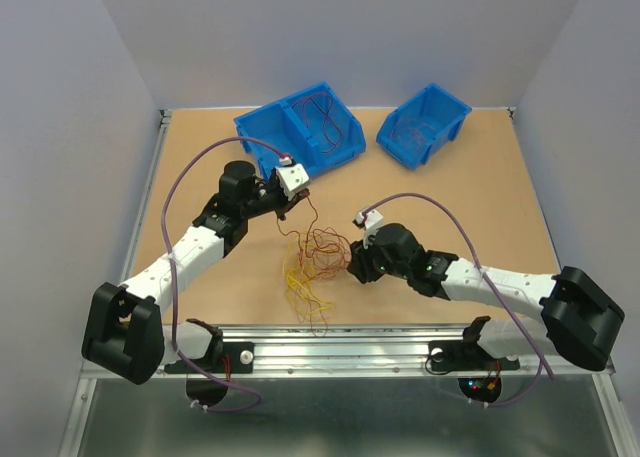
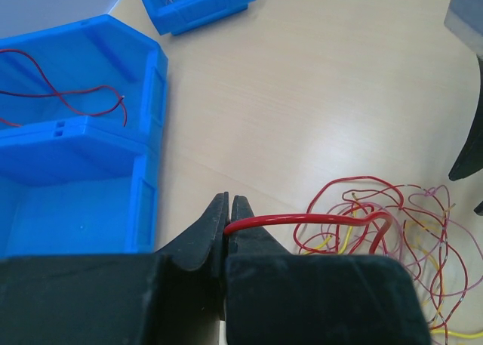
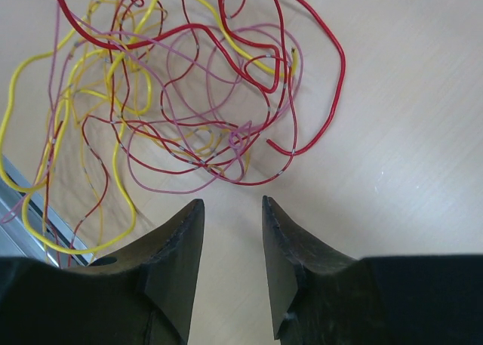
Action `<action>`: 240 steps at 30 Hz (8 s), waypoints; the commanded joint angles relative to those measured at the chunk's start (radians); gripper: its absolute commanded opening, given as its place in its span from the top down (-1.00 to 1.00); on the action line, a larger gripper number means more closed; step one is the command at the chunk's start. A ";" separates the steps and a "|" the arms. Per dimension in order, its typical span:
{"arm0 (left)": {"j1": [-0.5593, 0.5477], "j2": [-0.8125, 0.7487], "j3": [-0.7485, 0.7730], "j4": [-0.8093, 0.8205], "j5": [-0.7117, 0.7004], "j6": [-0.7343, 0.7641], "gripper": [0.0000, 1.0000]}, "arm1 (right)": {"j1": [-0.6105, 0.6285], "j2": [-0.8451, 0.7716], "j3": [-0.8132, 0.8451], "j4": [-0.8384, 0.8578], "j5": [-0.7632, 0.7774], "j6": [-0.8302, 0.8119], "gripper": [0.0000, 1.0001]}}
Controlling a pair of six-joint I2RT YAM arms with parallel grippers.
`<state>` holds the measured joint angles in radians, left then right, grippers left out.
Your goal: Untangle the cables
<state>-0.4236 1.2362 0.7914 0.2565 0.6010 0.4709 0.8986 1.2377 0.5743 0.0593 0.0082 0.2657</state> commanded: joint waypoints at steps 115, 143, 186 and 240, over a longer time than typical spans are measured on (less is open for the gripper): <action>-0.099 -0.198 0.014 -0.054 0.226 0.008 1.00 | 0.014 -0.348 0.020 0.367 -0.071 -0.045 -0.41; -0.104 -0.146 1.005 -0.303 0.134 -0.348 1.00 | 0.013 0.250 0.186 0.636 -0.260 -0.089 0.53; -0.106 -0.428 0.393 -0.068 0.174 -0.291 1.00 | 0.094 0.209 0.091 0.942 -0.329 -0.071 0.12; -0.106 -0.469 0.318 0.101 0.061 -0.290 1.00 | 0.118 -0.389 -0.054 0.126 0.416 -0.047 -0.51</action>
<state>-0.5282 0.7658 1.1488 0.2592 0.3725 0.1967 1.0115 0.8913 0.5804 -0.0673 0.7040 0.3916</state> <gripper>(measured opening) 0.030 0.753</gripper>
